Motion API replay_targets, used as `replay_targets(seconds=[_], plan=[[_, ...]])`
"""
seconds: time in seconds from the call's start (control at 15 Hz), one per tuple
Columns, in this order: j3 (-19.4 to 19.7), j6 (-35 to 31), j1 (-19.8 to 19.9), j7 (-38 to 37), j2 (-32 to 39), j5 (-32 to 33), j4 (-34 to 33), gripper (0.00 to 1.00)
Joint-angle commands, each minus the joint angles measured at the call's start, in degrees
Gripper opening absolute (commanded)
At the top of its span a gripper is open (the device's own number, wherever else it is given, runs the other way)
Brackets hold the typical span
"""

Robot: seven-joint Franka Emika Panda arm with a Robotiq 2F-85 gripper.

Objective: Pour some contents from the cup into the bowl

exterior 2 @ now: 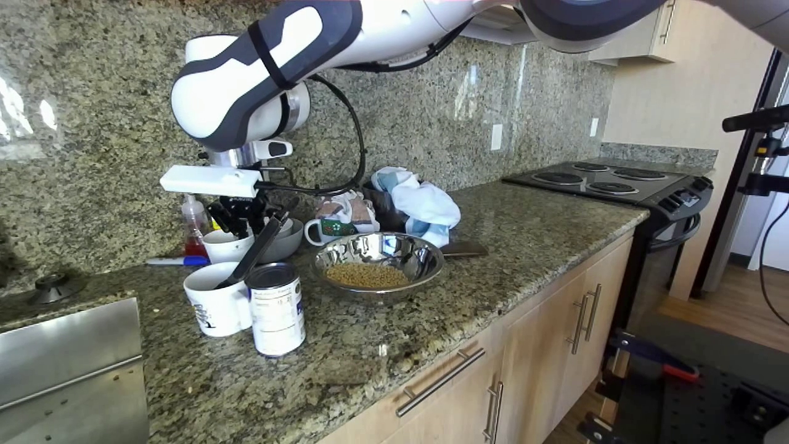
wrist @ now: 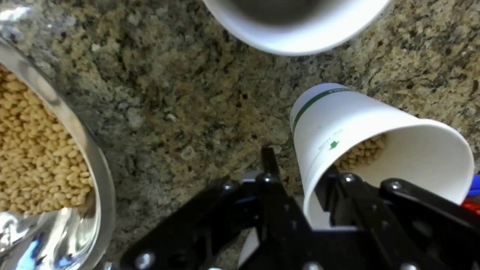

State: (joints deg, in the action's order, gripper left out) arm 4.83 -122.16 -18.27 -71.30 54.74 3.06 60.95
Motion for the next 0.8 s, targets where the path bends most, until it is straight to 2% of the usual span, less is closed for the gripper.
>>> replay_targets(seconds=[0.0,0.73], plan=[[-0.2,1.7,-0.2,-1.7,0.3,0.3,-1.8,0.01],[-2.6,-0.3,1.1,3.2,-5.8,-1.9,4.6,0.01]])
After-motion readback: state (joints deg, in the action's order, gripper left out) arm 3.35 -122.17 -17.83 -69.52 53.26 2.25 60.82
